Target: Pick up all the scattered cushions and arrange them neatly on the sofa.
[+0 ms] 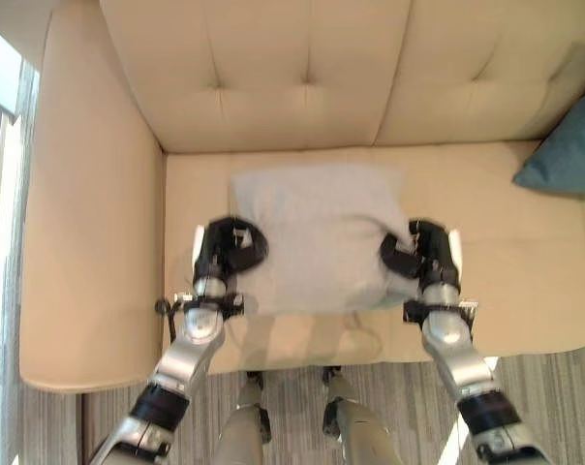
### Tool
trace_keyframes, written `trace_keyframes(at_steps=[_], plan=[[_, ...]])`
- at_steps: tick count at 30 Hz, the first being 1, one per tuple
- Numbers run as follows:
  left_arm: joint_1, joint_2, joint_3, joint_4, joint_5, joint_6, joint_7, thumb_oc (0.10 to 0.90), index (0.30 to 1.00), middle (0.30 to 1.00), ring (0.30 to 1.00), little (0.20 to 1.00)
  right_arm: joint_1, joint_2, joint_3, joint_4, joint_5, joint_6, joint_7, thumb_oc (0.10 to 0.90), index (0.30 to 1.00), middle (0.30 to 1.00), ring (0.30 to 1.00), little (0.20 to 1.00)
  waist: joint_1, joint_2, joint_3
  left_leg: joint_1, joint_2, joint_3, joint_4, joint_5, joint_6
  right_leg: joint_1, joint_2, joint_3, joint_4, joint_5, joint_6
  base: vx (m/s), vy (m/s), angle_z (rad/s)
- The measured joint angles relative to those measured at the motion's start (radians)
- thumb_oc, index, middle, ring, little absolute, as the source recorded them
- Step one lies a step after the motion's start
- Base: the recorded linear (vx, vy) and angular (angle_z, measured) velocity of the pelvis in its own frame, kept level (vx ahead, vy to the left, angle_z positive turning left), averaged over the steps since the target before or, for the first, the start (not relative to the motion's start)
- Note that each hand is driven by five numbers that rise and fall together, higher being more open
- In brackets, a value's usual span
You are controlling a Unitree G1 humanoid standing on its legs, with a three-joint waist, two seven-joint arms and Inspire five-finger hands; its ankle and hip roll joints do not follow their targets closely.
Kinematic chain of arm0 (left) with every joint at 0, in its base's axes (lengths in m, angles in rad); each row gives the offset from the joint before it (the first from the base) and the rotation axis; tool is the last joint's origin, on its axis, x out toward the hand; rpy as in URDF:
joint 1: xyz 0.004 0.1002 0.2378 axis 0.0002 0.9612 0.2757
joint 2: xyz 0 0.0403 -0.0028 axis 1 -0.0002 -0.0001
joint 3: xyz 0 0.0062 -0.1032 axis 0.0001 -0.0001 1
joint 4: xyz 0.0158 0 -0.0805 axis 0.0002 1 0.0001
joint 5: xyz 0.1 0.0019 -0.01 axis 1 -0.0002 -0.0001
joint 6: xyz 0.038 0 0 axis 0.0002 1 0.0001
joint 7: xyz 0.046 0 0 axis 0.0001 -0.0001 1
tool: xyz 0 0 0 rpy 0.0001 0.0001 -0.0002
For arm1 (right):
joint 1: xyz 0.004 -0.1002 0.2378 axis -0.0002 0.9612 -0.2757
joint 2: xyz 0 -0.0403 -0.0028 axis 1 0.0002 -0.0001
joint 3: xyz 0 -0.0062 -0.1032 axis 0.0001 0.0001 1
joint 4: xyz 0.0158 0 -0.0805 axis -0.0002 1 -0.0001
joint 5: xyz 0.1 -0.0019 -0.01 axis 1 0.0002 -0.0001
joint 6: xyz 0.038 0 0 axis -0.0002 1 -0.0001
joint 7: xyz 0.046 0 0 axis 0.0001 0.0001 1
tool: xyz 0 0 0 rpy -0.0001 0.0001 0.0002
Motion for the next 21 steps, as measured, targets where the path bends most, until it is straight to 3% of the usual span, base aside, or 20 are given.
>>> trace_keyframes(at_steps=[5, 8, 12, 15, 21], plan=[[-0.149, 0.004, 0.017, 0.008, 0.036, -0.041, 0.087, 0.4, 0.3, 0.3, 0.3, 0.3, -0.157, -0.021, 0.001, 0.0, -0.046, -0.002, -0.063, 0.4, 0.3, 0.3, 0.3, 0.3, 0.002, 0.014, 0.008, -0.045, -0.001, -0.008, 0.0, 0.001, -0.001, -0.04, -0.001, -0.011, 0.0, 0.0, 0.0, 0.01, 0.01, 0.05], [-0.166, -0.008, 0.045, -0.101, 0.082, -0.052, 0.147, 0.4, 0.3, 0.3, 0.3, 0.3, -0.18, -0.061, -0.008, -0.094, -0.126, -0.001, -0.112, 0.4, 0.3, 0.3, 0.3, 0.3, 0.0, 0.013, 0.009, -0.05, -0.003, -0.008, 0.0, 0.001, -0.001, -0.045, -0.007, -0.006, 0.0, 0.0, 0.0, 0.01, 0.01, 0.01], [-0.21, -0.002, 0.047, -0.152, 0.288, -0.058, 0.259, 0.4, 0.3, 0.3, 0.3, 0.3, -0.206, -0.116, -0.003, -0.192, -0.338, -0.002, -0.216, 0.4, 0.3, 0.3, 0.3, 0.3, -0.001, 0.011, 0.031, -0.05, -0.004, -0.008, 0.0, 0.001, -0.001, -0.043, -0.014, -0.003, 0.001, 0.0, 0.0, -0.01, -0.005, 0.01], [-0.272, 0.03, -0.009, -0.096, 0.354, -0.058, 0.29, 0.4, 0.3, 0.3, 0.3, 0.3, -0.295, -0.222, 0.047, -0.12, -0.455, -0.003, -0.28, 0.4, 0.3, 0.3, 0.3, 0.3, -0.002, 0.011, 0.034, -0.058, -0.004, -0.014, 0.0, 0.001, -0.001, -0.047, -0.014, -0.011, 0.001, 0.0, 0.0, 0.0, -0.027, 0.05], [-0.364, 0.033, -0.076, 0.024, 0.345, -0.075, 0.322, 0.4, 0.3, 0.3, 0.3, 0.3, -0.459, -0.259, 0.136, 0.063, -0.476, 0.001, -0.36, 0.4, 0.3, 0.3, 0.3, 0.3, -0.007, 0.011, 0.034, -0.119, -0.001, -0.025, 0.002, 0.005, -0.003, -0.106, -0.006, -0.01, 0.001, 0.008, 0.0, 0.0, -0.014, 0.0]])
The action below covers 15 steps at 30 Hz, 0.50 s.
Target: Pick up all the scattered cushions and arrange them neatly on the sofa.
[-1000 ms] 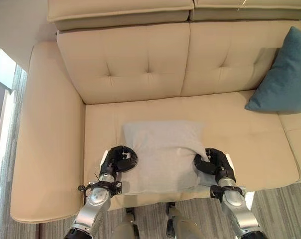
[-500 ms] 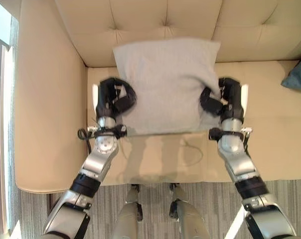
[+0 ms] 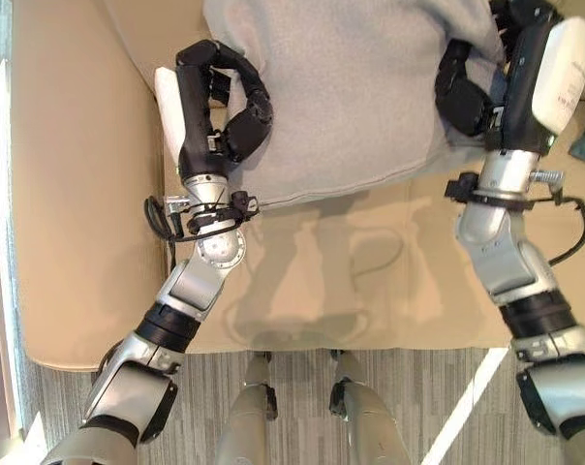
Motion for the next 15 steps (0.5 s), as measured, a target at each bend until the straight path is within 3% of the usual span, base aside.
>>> trace_keyframes(at_steps=[6, 7, 8, 10, 11, 15], plan=[[-0.082, -0.001, -0.067, 0.168, -0.058, -0.005, -0.001, 0.4, 0.3, 0.3, 0.3, 0.3, -0.084, 0.0, 0.101, 0.148, 0.007, 0.011, -0.011, 0.4, 0.3, 0.3, 0.3, 0.3, -0.008, 0.0, 0.0, -0.028, 0.002, 0.001, 0.001, 0.008, -0.008, -0.031, 0.003, 0.003, 0.0, 0.007, -0.004, 0.0, -0.004, -0.01], [-0.159, 0.006, -0.127, 0.304, -0.109, -0.046, 0.008, 0.4, 0.3, 0.3, 0.3, 0.3, -0.156, 0.03, 0.15, 0.272, 0.044, 0.0, -0.037, 0.4, 0.3, 0.3, 0.3, 0.3, -0.013, -0.001, 0.001, -0.032, 0.008, -0.004, 0.006, 0.011, -0.012, -0.033, 0.004, 0.002, 0.0, 0.01, -0.006, 0.0, 0.0, 0.0], [-0.338, 0.002, -0.2, 0.515, -0.179, -0.003, -0.058, 0.4, 0.3, 0.3, 0.3, 0.3, -0.302, 0.063, 0.246, 0.44, 0.116, 0.038, 0.02, 0.402, 0.302, 0.302, 0.302, 0.302, -0.018, -0.001, 0.001, -0.057, 0.008, -0.004, 0.008, 0.017, -0.012, -0.058, 0.005, 0.002, 0.0, 0.019, -0.01, 0.0, 0.0, 0.0], [-0.405, 0.004, -0.237, 0.572, -0.221, -0.004, -0.075, 0.8, 0.9, 0.9, 0.9, 0.9, -0.349, 0.092, 0.256, 0.495, 0.182, 0.039, 0.03, 0.755, 0.832, 0.832, 0.832, 0.832, -0.022, -0.001, 0.001, -0.091, 0.01, -0.003, 0.009, 0.029, -0.015, -0.093, 0.006, 0.006, 0.0, 0.03, -0.013, -0.01, 0.007, -0.02], [-0.425, 0.004, -0.246, 0.595, -0.235, -0.004, -0.085, 0.8, 0.9, 0.9, 0.9, 0.9, -0.373, 0.097, 0.27, 0.531, 0.208, 0.04, 0.041, 0.8, 0.9, 0.9, 0.9, 0.9, -0.022, 0.0, 0.001, -0.101, 0.01, -0.001, 0.009, 0.031, -0.013, -0.104, 0.006, 0.008, 0.0, 0.033, -0.014, -0.01, 0.006, -0.06], [-0.446, 0.005, -0.267, 0.659, -0.288, 0.001, -0.147, 0.8, 0.9, 0.9, 0.9, 0.9, -0.42, 0.105, 0.308, 0.608, 0.35, 0.042, 0.133, 0.8, 0.9, 0.9, 0.9, 0.9, -0.02, 0.0, 0.009, -0.11, 0.011, 0.005, 0.009, 0.033, -0.011, -0.116, 0.007, 0.017, 0.0, 0.039, -0.016, 0.0, 0.003, -0.03]])
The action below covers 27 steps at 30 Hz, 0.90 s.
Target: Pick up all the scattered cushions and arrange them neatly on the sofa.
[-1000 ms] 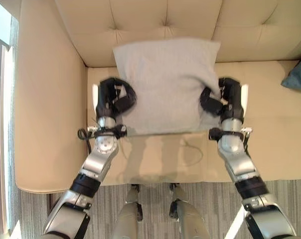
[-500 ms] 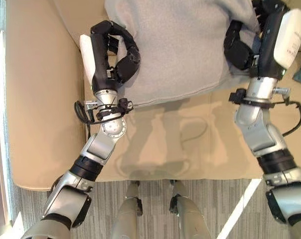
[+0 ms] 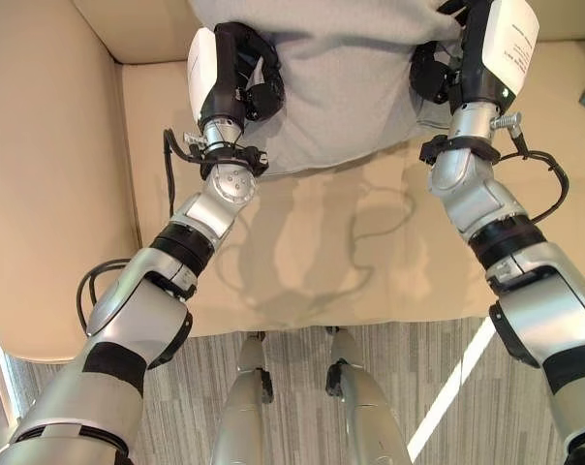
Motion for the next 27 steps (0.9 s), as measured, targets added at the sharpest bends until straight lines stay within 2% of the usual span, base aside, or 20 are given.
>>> trace_keyframes(at_steps=[1, 8, 10, 15, 17, 20, 24, 27], plan=[[0.0, 0.005, 0.002, -0.003, -0.022, 0.001, -0.007, 0.8, 0.9, 0.9, 0.9, 0.9, 0.0, -0.001, -0.003, 0.0, 0.053, 0.002, 0.024, 0.8, 0.9, 0.9, 0.9, 0.9, 0.0, 0.0, 0.001, 0.001, 0.0, 0.0, 0.0, 0.0, 0.0, 0.0, 0.0, 0.001, 0.0, 0.0, 0.0, 0.0, 0.0, 0.0], [0.012, 0.033, 0.011, -0.029, -0.024, 0.004, -0.047, 0.8, 0.9, 0.9, 0.9, 0.9, 0.013, -0.016, -0.008, -0.032, 0.11, 0.002, 0.083, 0.8, 0.9, 0.9, 0.9, 0.9, 0.001, 0.0, 0.001, 0.004, -0.001, 0.002, 0.0, 0.002, 0.0, 0.002, -0.001, 0.004, 0.0, 0.003, -0.002, 0.0, 0.0, 0.0], [0.081, 0.044, 0.068, -0.106, -0.042, 0.003, -0.049, 0.8, 0.9, 0.9, 0.9, 0.9, 0.067, -0.029, -0.054, -0.109, 0.125, 0.002, 0.1, 0.8, 0.9, 0.9, 0.9, 0.9, -0.001, 0.0, 0.001, 0.013, -0.001, 0.003, 0.0, 0.002, 0.0, 0.009, -0.001, 0.004, 0.0, 0.003, -0.002, 0.0, 0.0, 0.0], [0.152, 0.046, 0.146, -0.168, -0.098, 0.003, -0.051, 0.8, 0.9, 0.9, 0.9, 0.9, 0.137, -0.037, -0.115, -0.165, 0.142, 0.0, 0.111, 0.8, 0.9, 0.9, 0.9, 0.9, 0.001, 0.0, 0.001, 0.019, -0.003, 0.003, -0.002, 0.002, 0.0, 0.015, 0.0, 0.004, 0.0, 0.003, -0.001, 0.0, 0.0, 0.0], [0.265, 0.041, 0.236, -0.307, -0.123, -0.015, -0.049, 0.8, 0.9, 0.9, 0.9, 0.9, 0.224, -0.053, -0.193, -0.268, 0.143, -0.008, 0.114, 0.8, 0.9, 0.9, 0.9, 0.9, 0.002, -0.001, 0.001, 0.025, -0.006, 0.003, -0.004, 0.002, 0.0, 0.02, -0.001, 0.005, 0.0, 0.001, 0.001, 0.0, -0.019, 0.0], [0.375, 0.012, 0.316, -0.37, -0.177, -0.049, -0.03, 0.8, 0.9, 0.9, 0.9, 0.9, 0.273, -0.088, -0.257, -0.273, 0.16, -0.012, 0.113, 0.8, 0.9, 0.9, 0.9, 0.9, 0.006, -0.001, 0.001, 0.035, -0.008, -0.002, -0.005, 0.002, 0.0, 0.032, -0.002, 0.002, 0.0, -0.001, 0.004, 0.01, -0.016, 0.03], [0.424, -0.024, 0.358, -0.376, -0.22, -0.066, -0.024, 0.8, 0.9, 0.9, 0.9, 0.9, 0.283, -0.095, -0.287, -0.275, 0.162, -0.012, 0.114, 0.8, 0.9, 0.9, 0.9, 0.9, 0.005, -0.001, 0.001, 0.037, -0.009, -0.01, -0.005, 0.002, 0.0, 0.039, -0.001, -0.007, 0.0, -0.002, 0.006, 0.01, -0.027, 0.06], [0.429, -0.052, 0.353, -0.376, -0.247, -0.075, -0.025, 0.8, 0.9, 0.9, 0.9, 0.9, 0.282, -0.094, -0.287, -0.275, 0.182, -0.013, 0.114, 0.8, 0.9, 0.9, 0.9, 0.9, 0.009, -0.002, 0.002, 0.036, -0.01, -0.012, -0.005, 0.003, 0.001, 0.04, -0.002, -0.01, 0.0, -0.002, 0.006, 0.0, -0.016, 0.02]])
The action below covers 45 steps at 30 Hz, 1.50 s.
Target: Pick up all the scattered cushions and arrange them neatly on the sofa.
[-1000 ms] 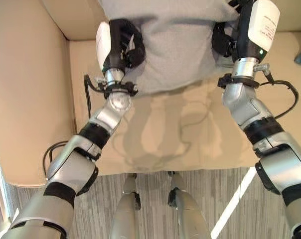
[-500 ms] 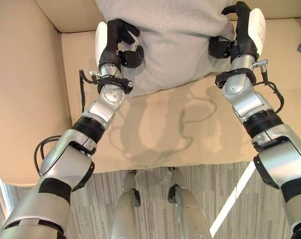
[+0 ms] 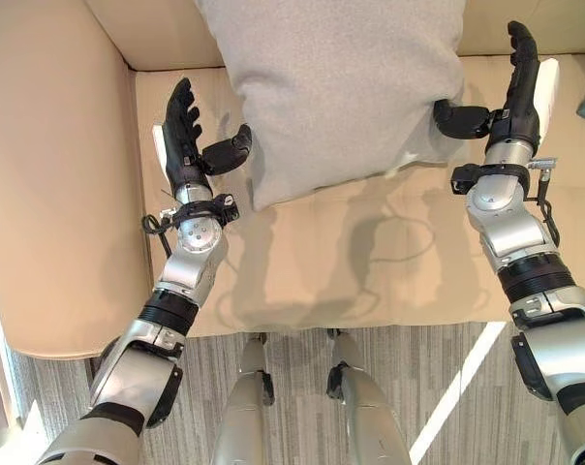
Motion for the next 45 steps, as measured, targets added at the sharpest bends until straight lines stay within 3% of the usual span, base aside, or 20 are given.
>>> trace_keyframes(at_steps=[4, 11, 12, 13, 14, 18, 24, 28, 30, 34, 36, 41, 45], plan=[[-0.012, -0.016, -0.026, 0.004, -0.031, -0.003, -0.009, 0.8, 0.9, 0.9, 0.9, 0.9, -0.009, 0.002, 0.008, 0.014, 0.041, -0.005, 0.001, 0.8, 0.9, 0.9, 0.9, 0.9, 0.002, 0.0, 0.0, -0.001, 0.0, 0.0, -0.001, 0.0, 0.0, 0.0, 0.0, -0.004, 0.0, -0.001, 0.002, 0.0, -0.027, 0.01], [-0.162, -0.029, -0.111, 0.126, -0.158, -0.019, -0.048, 0.8, 0.9, 0.9, 0.9, 0.9, -0.113, 0.037, 0.085, 0.136, 0.099, -0.007, 0.016, 0.8, 0.9, 0.9, 0.9, 0.9, -0.01, 0.0, 0.0, -0.004, 0.002, -0.002, 0.0, 0.0, 0.0, -0.001, -0.001, -0.008, 0.0, -0.001, 0.002, 0.0, 0.0, 0.0], [-0.207, -0.029, -0.124, 0.169, -0.18, -0.018, -0.056, 0.8, 0.9, 0.9, 0.9, 0.9, -0.14, 0.052, 0.102, 0.163, 0.116, -0.007, 0.022, 0.736, 0.804, 0.804, 0.804, 0.804, -0.011, 0.0, 0.0, -0.006, 0.0, -0.001, 0.0, 0.001, 0.001, -0.004, -0.001, -0.008, 0.0, -0.001, 0.001, 0.0, 0.0, 0.0], [-0.231, -0.029, -0.127, 0.185, -0.205, -0.019, -0.068, 0.599, 0.599, 0.599, 0.599, 0.599, -0.155, 0.064, 0.122, 0.173, 0.127, -0.007, 0.026, 0.518, 0.476, 0.476, 0.476, 0.476, -0.017, 0.0, 0.0, -0.007, 0.001, -0.001, 0.0, 0.001, 0.001, -0.005, 0.0, -0.007, 0.0, -0.001, 0.001, 0.0, 0.0, 0.0], [-0.246, -0.032, -0.131, 0.199, -0.219, -0.019, -0.069, 0.4, 0.3, 0.3, 0.3, 0.3, -0.162, 0.073, 0.132, 0.179, 0.139, -0.007, 0.027, 0.4, 0.3, 0.3, 0.3, 0.3, -0.017, 0.0, 0.0, -0.007, 0.001, -0.001, 0.0, 0.001, 0.001, -0.005, 0.001, -0.006, 0.0, -0.001, 0.001, 0.0, -0.002, -0.04], [-0.261, -0.029, -0.136, 0.209, -0.287, -0.021, -0.07, 0.4, 0.3, 0.3, 0.3, 0.3, -0.168, 0.078, 0.186, 0.174, 0.188, -0.007, 0.045, 0.4, 0.3, 0.3, 0.3, 0.3, -0.013, 0.0, 0.0, -0.013, 0.002, 0.002, 0.0, 0.001, 0.001, -0.015, 0.001, -0.002, 0.0, -0.001, 0.001, 0.01, 0.001, -0.03], [-0.249, -0.001, -0.132, 0.17, -0.295, -0.021, -0.083, 0.4, 0.3, 0.3, 0.3, 0.3, -0.151, 0.057, 0.148, 0.1, 0.196, -0.01, 0.045, 0.4, 0.3, 0.3, 0.3, 0.3, -0.013, 0.0, 0.0, -0.015, 0.001, 0.002, -0.004, 0.001, 0.001, -0.018, -0.001, -0.001, 0.0, -0.001, 0.001, 0.0, 0.0, 0.0], [-0.213, -0.015, -0.074, 0.094, -0.322, -0.03, -0.08, 0.4, 0.3, 0.3, 0.3, 0.3, -0.075, 0.094, 0.07, -0.005, 0.192, -0.011, 0.032, 0.4, 0.3, 0.3, 0.3, 0.3, -0.012, -0.001, 0.001, -0.013, 0.0, 0.003, -0.005, 0.001, 0.001, -0.018, -0.001, 0.002, 0.0, -0.001, 0.002, 0.0, 0.0, 0.0], [-0.129, -0.024, -0.032, -0.054, -0.319, -0.041, -0.048, 0.4, 0.3, 0.3, 0.3, 0.3, 0.032, 0.126, -0.016, -0.155, 0.161, -0.015, 0.001, 0.4, 0.3, 0.3, 0.3, 0.3, -0.012, -0.004, 0.002, -0.012, 0.0, 0.003, -0.006, 0.001, 0.001, -0.018, -0.003, 0.005, 0.0, -0.003, 0.004, 0.0, 0.0, 0.0], [-0.031, -0.068, 0.009, -0.234, -0.253, -0.089, 0.004, 0.4, 0.3, 0.3, 0.3, 0.3, 0.141, 0.2, -0.108, -0.294, 0.065, -0.035, -0.055, 0.4, 0.3, 0.3, 0.3, 0.3, -0.009, -0.007, 0.004, -0.013, -0.004, 0.003, -0.006, 0.001, 0.001, -0.019, -0.006, 0.012, 0.0, -0.004, 0.005, 0.0, 0.0, 0.0], [-0.028, -0.081, 0.009, -0.238, -0.224, -0.11, 0.005, 0.4, 0.3, 0.3, 0.3, 0.3, 0.148, 0.211, -0.118, -0.299, 0.044, -0.055, -0.072, 0.4, 0.3, 0.3, 0.3, 0.3, -0.008, -0.008, 0.004, -0.014, -0.005, 0.001, -0.006, 0.001, 0.001, -0.02, -0.007, 0.012, 0.0, -0.004, 0.006, 0.0, 0.0, 0.0], [0.008, -0.072, 0.029, -0.41, -0.116, -0.116, 0.042, 0.4, 0.3, 0.3, 0.3, 0.3, 0.218, 0.254, -0.212, -0.501, -0.062, -0.086, -0.11, 0.4, 0.3, 0.3, 0.3, 0.3, -0.005, -0.01, 0.006, -0.048, -0.003, 0.001, -0.006, 0.001, 0.001, -0.055, -0.006, 0.015, 0.0, -0.003, 0.008, 0.0, 0.006, 0.0], [-0.013, -0.06, 0.064, -0.506, 0.05, -0.126, 0.05, 0.4, 0.3, 0.3, 0.3, 0.3, 0.217, 0.269, -0.255, -0.593, -0.148, -0.139, -0.122, 0.4, 0.3, 0.3, 0.3, 0.3, -0.006, -0.01, 0.008, -0.053, -0.003, 0.003, -0.006, 0.001, 0.001, -0.063, -0.011, 0.018, 0.0, -0.003, 0.008, 0.0, 0.008, -0.02]])
